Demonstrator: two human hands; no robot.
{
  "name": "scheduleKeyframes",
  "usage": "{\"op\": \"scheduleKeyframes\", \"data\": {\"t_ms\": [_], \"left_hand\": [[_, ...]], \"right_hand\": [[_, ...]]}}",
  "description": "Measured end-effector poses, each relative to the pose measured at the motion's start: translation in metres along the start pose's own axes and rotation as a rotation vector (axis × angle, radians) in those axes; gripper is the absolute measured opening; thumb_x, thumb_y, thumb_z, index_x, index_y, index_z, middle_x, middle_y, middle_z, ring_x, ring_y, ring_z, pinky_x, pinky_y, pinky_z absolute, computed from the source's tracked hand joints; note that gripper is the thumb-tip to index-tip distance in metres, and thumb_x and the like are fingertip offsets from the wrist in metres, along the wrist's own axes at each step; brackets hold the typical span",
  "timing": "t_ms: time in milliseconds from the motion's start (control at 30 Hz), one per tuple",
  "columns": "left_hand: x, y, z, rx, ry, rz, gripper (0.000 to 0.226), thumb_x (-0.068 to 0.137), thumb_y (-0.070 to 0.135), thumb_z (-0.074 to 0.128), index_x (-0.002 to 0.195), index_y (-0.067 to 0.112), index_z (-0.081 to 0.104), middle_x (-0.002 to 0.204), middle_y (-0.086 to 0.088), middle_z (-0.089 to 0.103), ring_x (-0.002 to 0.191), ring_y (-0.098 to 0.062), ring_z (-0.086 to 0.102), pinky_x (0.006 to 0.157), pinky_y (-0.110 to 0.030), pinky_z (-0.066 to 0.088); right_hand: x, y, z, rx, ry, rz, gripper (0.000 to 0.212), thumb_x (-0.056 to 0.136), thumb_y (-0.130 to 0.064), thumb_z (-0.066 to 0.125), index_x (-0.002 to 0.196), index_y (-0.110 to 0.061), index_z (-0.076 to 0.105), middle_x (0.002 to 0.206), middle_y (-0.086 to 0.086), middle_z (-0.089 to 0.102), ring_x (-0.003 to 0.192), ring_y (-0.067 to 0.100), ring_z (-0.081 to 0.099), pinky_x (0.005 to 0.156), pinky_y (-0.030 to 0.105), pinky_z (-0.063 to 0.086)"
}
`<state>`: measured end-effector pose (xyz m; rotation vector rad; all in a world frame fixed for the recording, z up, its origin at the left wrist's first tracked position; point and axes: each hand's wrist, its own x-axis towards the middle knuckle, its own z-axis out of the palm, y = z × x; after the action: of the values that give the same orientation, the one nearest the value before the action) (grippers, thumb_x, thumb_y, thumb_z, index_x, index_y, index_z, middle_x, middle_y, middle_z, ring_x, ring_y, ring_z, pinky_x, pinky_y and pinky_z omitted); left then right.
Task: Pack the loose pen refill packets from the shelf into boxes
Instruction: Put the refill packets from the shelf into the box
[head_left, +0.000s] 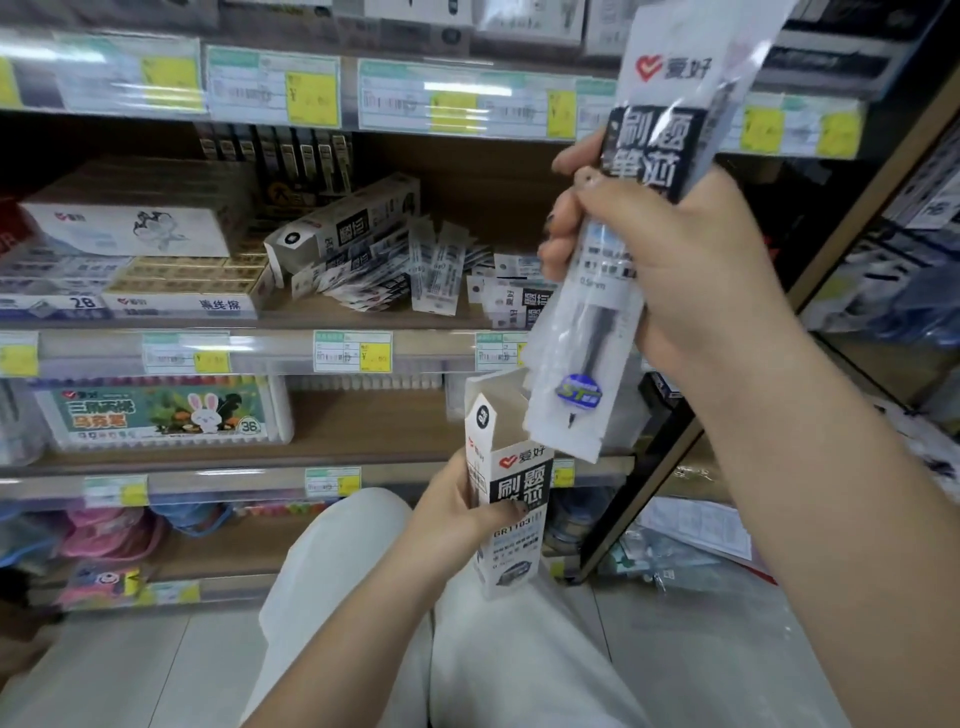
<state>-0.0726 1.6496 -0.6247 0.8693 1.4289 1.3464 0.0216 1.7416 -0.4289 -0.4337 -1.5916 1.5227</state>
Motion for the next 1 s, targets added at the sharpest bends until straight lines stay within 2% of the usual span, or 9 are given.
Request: {"op": "scheduleKeyframes", "data": {"t_ms": [133,200,300,567,667,800,1000], "left_hand": [[-0.002,-0.003,0.005,0.021,-0.038,0.028,0.047,0.076,-0.003,0.069,0.109,0.028,0.058,0.105,0.012,0.071,0.101,-0.005,0.065,0.083,-0.022,0.05],[-0.003,-0.005,0.005,0.008,-0.046,0.038,0.048,0.07,0.005,0.069,0.111,0.028,0.058,0.107,0.01,0.071,0.104,-0.008,0.064,0.088,-0.025,0.051],[-0.003,-0.008,0.005,-0.008,-0.059,0.04,0.049,0.068,0.005,0.066,0.112,0.025,0.058,0.107,0.006,0.071,0.104,-0.011,0.064,0.09,-0.028,0.05],[-0.005,-0.013,0.006,-0.003,-0.071,0.04,0.049,0.067,0.004,0.066,0.112,0.021,0.056,0.106,0.004,0.071,0.102,-0.011,0.065,0.091,-0.028,0.05],[-0.004,-0.014,0.005,0.009,-0.062,0.048,0.048,0.067,0.006,0.066,0.111,0.022,0.057,0.107,0.004,0.071,0.105,-0.013,0.064,0.094,-0.033,0.049],[-0.005,-0.015,0.003,-0.018,-0.07,0.045,0.048,0.068,0.006,0.066,0.111,0.023,0.057,0.106,0.004,0.071,0.103,-0.012,0.065,0.09,-0.03,0.051],[-0.006,-0.015,0.0,-0.079,-0.087,0.039,0.05,0.068,0.004,0.067,0.115,0.018,0.056,0.108,0.001,0.071,0.103,-0.014,0.065,0.082,-0.024,0.051]], "right_hand": [[-0.006,0.013,0.002,0.017,-0.005,0.086,0.018,0.091,0.003,0.047,0.082,-0.008,0.058,0.06,0.003,0.058,0.054,0.015,0.059,0.058,0.029,0.053],[-0.006,0.021,0.001,0.016,0.026,0.126,0.018,0.091,0.002,0.048,0.082,-0.009,0.059,0.06,0.003,0.059,0.055,0.015,0.06,0.058,0.029,0.053],[-0.006,0.029,-0.001,-0.01,0.075,0.134,0.017,0.091,0.001,0.049,0.084,-0.009,0.059,0.061,0.002,0.06,0.056,0.015,0.062,0.061,0.029,0.053],[-0.007,0.033,-0.003,-0.124,0.12,-0.011,0.017,0.09,0.001,0.05,0.087,-0.012,0.059,0.06,-0.003,0.062,0.059,0.013,0.064,0.066,0.03,0.057],[-0.011,0.036,-0.001,-0.163,0.074,-0.082,0.017,0.09,0.004,0.05,0.09,-0.011,0.059,0.066,0.0,0.062,0.063,0.011,0.064,0.063,0.024,0.055],[-0.016,0.038,-0.001,-0.197,-0.003,-0.139,0.017,0.09,0.005,0.05,0.095,-0.008,0.058,0.077,0.005,0.06,0.07,0.012,0.064,0.064,0.019,0.052],[-0.016,0.034,-0.007,-0.166,0.05,-0.132,0.021,0.091,0.003,0.05,0.092,-0.016,0.06,0.066,-0.004,0.063,0.066,0.012,0.066,0.064,0.021,0.053]]}}
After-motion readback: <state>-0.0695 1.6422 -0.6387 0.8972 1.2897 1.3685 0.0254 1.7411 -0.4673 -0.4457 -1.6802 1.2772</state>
